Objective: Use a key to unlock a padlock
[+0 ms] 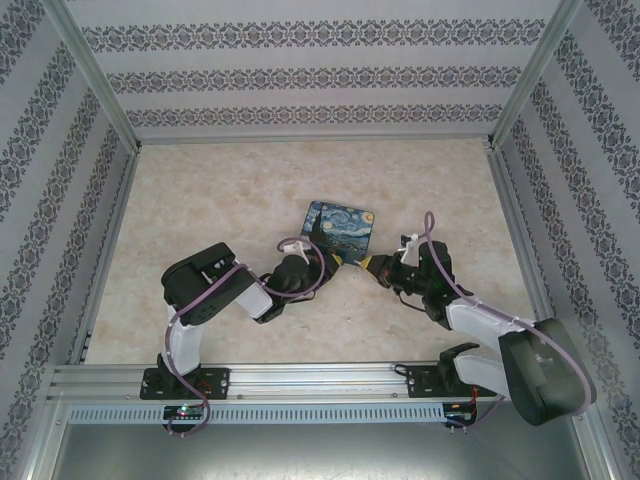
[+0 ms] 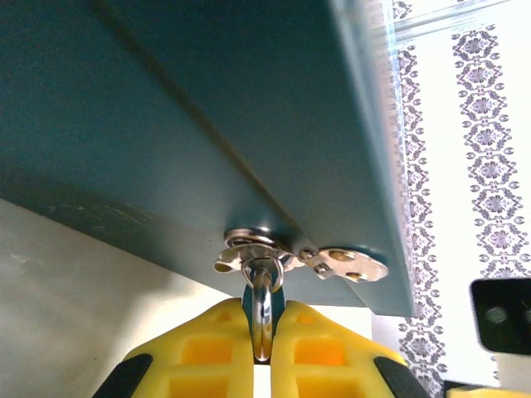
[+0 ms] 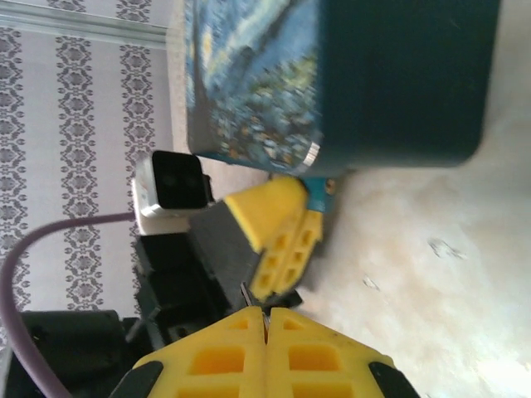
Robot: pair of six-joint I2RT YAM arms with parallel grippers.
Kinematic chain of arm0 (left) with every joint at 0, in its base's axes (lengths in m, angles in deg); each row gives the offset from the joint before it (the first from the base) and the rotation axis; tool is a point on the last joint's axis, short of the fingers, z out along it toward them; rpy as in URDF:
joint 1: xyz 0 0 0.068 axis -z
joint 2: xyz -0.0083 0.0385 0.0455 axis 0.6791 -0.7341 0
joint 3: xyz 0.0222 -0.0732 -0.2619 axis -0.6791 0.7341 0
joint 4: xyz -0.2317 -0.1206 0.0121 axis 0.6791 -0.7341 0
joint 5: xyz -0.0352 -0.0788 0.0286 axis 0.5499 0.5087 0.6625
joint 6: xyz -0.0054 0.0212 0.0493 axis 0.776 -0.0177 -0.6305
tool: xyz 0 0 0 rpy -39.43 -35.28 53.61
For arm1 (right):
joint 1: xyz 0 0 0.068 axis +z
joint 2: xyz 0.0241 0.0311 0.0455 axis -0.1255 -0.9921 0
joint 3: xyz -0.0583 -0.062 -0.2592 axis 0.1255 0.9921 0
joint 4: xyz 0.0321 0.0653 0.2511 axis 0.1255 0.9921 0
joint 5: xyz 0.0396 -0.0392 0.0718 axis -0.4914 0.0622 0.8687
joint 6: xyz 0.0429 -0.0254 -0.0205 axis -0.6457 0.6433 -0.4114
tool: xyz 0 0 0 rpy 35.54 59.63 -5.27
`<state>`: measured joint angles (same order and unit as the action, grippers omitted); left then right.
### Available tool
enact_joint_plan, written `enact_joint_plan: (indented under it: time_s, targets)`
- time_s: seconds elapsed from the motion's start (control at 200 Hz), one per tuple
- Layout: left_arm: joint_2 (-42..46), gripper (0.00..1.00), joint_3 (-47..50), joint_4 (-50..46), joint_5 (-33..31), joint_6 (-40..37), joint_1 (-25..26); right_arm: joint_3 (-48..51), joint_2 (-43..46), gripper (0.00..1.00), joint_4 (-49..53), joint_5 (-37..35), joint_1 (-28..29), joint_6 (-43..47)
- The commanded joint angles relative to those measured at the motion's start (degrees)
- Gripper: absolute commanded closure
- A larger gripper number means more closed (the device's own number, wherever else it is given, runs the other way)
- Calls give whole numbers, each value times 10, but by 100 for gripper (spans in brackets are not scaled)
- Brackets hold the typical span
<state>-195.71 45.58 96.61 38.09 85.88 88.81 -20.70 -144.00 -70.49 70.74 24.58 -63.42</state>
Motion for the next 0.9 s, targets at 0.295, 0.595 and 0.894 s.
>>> enact_joint_plan:
  time_s: [0.295,0.595,0.894]
  targets:
    - [37,100,14,37,57,68,-12,44,35,100,-6,-75,49,-39]
    - [58,100,7,56,79,66,-12,24,3,100,-14,-92,53,-55]
    - [62,100,3,81,95,76,-12,8,2,100,-16,-99,56,-69]
